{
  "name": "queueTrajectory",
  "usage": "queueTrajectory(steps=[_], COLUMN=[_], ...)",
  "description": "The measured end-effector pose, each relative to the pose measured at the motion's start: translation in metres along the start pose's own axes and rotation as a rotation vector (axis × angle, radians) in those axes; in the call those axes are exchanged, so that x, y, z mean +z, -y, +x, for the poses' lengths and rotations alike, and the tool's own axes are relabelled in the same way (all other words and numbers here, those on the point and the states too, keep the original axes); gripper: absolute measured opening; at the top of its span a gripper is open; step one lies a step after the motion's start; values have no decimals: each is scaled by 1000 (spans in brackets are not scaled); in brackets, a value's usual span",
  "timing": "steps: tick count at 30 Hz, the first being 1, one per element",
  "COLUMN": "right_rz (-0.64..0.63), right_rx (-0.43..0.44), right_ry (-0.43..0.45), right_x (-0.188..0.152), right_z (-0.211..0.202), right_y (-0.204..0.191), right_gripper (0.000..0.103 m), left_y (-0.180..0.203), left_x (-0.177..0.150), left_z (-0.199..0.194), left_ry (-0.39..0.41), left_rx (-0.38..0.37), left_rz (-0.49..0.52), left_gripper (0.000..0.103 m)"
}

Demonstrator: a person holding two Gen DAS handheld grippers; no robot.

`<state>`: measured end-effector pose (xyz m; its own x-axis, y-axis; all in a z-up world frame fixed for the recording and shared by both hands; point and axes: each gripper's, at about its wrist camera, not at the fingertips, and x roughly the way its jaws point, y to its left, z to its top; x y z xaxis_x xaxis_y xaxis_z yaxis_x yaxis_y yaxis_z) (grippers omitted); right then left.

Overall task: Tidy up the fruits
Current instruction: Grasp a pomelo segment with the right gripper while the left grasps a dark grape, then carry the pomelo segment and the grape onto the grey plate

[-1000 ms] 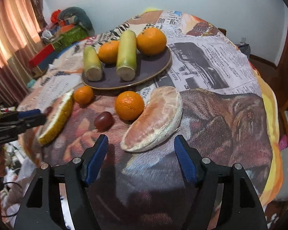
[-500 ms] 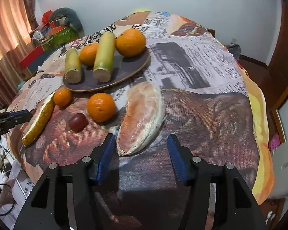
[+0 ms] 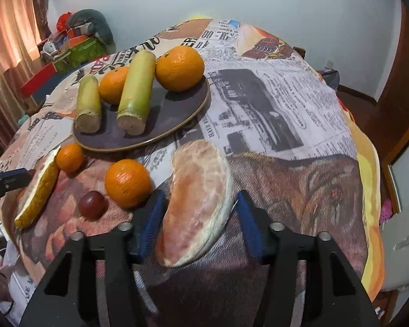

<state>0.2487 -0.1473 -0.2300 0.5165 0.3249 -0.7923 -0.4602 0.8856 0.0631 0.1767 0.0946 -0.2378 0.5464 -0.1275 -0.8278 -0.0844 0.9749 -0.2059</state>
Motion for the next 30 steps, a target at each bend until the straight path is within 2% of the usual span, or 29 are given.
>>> queueTrajectory(steps=[14,15,16,18,21,26,30], right_rz=[31,30,28,33,25,10,15], right_rx=[32,31,27,48,48,50,59], right_ry=[54,63,74,88,106,75,86], right_x=[5,7,9,15,20,19,17], right_z=[-22,-24,-27,-33,-35,-24,-27], right_y=[11,10,10,11,9,9,11], right_gripper=[42,39,28,24,24,24,23], left_y=[6,7,9,12,17,25,31], left_x=[14,16,19,23,31,36,37], left_z=[-31,-34,-37,-41,-44,-45,-44], left_ry=[85,95,105,121,141,155,152], left_rx=[1,1,0,1,-6,-28,-37], left_rz=[19,24,30,42,55,72,88], left_gripper=[14,14,14,14,14,14,14])
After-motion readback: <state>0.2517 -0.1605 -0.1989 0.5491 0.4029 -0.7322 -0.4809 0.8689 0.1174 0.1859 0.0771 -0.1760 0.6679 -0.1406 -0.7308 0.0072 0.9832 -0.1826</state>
